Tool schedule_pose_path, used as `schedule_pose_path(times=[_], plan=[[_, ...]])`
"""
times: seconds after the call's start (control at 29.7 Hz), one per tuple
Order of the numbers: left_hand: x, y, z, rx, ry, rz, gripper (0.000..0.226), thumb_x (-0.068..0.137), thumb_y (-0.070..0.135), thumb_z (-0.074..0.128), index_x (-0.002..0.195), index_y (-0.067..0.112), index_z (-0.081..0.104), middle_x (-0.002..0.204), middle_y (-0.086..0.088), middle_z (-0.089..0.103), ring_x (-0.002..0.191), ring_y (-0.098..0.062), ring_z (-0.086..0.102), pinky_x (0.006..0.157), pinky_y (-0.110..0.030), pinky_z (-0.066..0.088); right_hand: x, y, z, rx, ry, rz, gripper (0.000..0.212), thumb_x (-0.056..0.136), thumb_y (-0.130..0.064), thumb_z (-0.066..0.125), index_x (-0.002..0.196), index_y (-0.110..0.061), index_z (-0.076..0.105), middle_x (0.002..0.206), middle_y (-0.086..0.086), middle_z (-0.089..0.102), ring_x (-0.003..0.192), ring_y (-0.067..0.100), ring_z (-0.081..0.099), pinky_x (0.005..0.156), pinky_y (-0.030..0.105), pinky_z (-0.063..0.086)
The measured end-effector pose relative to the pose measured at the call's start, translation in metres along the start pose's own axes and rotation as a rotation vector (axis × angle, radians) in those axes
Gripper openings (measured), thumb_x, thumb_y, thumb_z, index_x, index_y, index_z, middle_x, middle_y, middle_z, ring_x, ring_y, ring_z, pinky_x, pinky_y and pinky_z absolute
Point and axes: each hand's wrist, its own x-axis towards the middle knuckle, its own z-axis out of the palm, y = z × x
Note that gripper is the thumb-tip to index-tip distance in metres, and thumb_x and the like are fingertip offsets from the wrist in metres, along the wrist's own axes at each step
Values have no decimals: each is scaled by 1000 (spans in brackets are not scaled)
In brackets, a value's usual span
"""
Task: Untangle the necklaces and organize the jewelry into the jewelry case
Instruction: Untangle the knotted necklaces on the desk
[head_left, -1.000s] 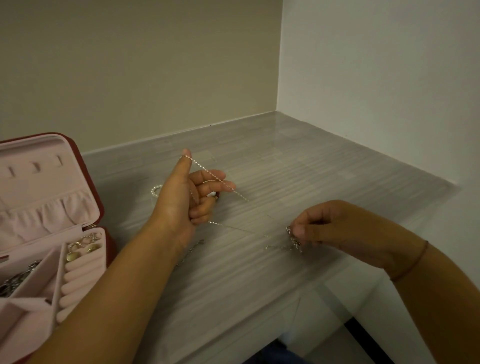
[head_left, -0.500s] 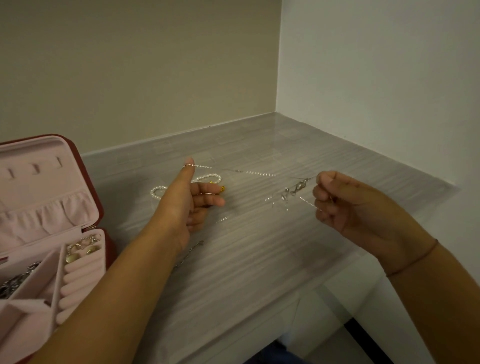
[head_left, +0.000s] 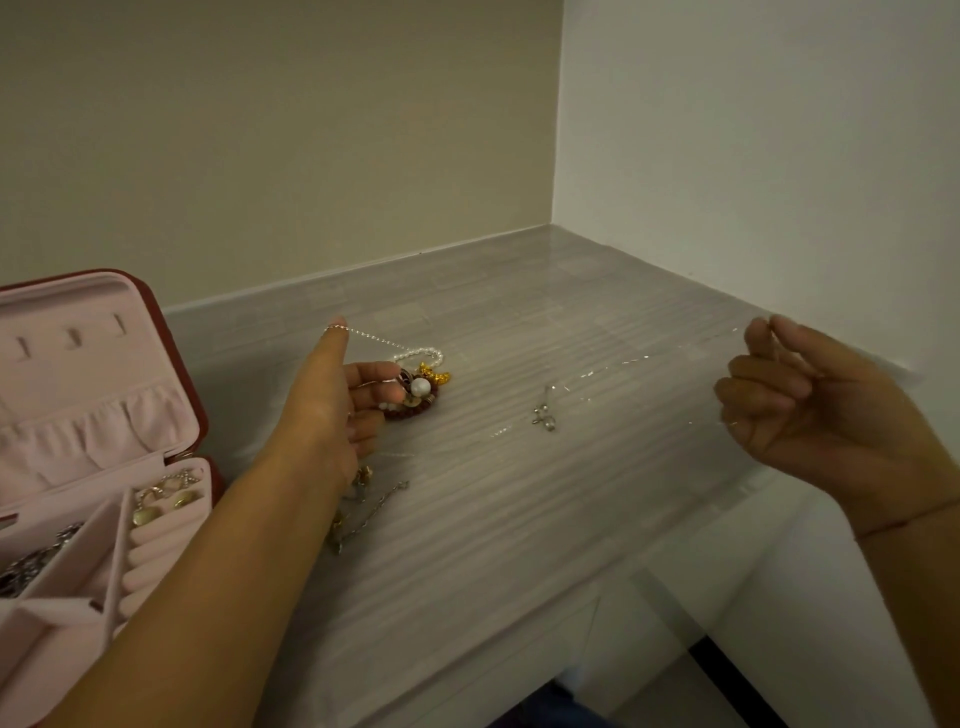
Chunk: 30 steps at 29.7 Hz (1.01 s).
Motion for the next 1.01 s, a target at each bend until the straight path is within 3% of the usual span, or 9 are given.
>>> schedule_pose_path(times=[0.1, 0.2, 0.34, 0.44, 0.51, 0.57, 0.71, 0.88, 1.01], plan=[[1, 0, -3, -8, 0, 0, 61, 91, 64, 36, 73, 11, 60, 51, -1, 56, 26, -7, 20, 30, -12, 17, 7, -11, -28, 70, -141, 111, 28, 93, -27, 43, 98, -19, 69, 55, -6, 44, 50, 6, 33, 44, 16, 38], [3, 0, -5, -7, 7, 7, 59, 91, 64, 38, 73, 12, 60, 51, 0, 56, 28, -7, 20, 30, -13, 17, 4, -10, -59, 26, -155, 242, 51, 103, -30, 9, 138, -13, 41, 87, 11, 55, 68, 15, 32, 62, 26, 37], [1, 1, -3, 50, 2, 11, 58, 91, 63, 38, 71, 13, 59, 50, 1, 53, 28, -7, 19, 30, -14, 16, 7, -18, -70, -120, -321, 212, 50, 103, -28, -5, 150, -20, 8, 102, 17, 48, 71, 19, 32, 62, 29, 32], [-3, 3, 0, 182, -37, 22, 56, 91, 60, 40, 71, 13, 60, 51, 0, 54, 28, -7, 19, 30, -15, 17, 11, -17, -71, -111, -395, 314, 47, 105, -26, 25, 150, -27, 12, 89, 12, 49, 60, 15, 35, 51, 25, 38], [-7, 3, 5, 361, -61, 43, 50, 92, 54, 46, 68, 13, 62, 50, -1, 55, 30, -7, 19, 32, -16, 17, 9, -21, -65, -330, -326, 323, 65, 82, -31, 70, 140, -30, 41, 71, 3, 46, 46, 5, 31, 35, 16, 34], [-12, 3, 11, 528, -84, 74, 36, 91, 40, 54, 71, 11, 64, 48, -2, 56, 30, -8, 20, 34, -15, 16, 4, -22, -54, -588, -253, 271, 78, 58, -36, 87, 129, -31, 55, 66, 2, 43, 41, 3, 27, 31, 12, 29], [-22, 1, 15, 722, -97, 164, 19, 90, 17, 55, 79, 8, 68, 57, -3, 64, 34, -4, 36, 43, -21, 27, 4, -21, -34, -830, -192, 305, 84, 44, -45, 91, 122, -32, 61, 69, 8, 48, 41, 6, 27, 33, 15, 30], [-25, -8, 17, 1007, -24, 373, 24, 92, 21, 49, 79, 14, 68, 85, 1, 71, 68, -16, 56, 59, -27, 40, 11, -16, -23, -1216, -13, 149, 23, 86, -19, 60, 109, -16, 67, 74, 8, 62, 56, 13, 52, 54, 25, 48], [-31, -15, 23, 1126, -63, 416, 16, 91, 24, 50, 85, 27, 64, 85, 9, 66, 74, -14, 61, 68, -30, 50, 13, -9, -14, -1562, 5, -16, 11, 87, -22, 61, 89, -22, 73, 86, -4, 70, 82, 13, 63, 78, 21, 48]])
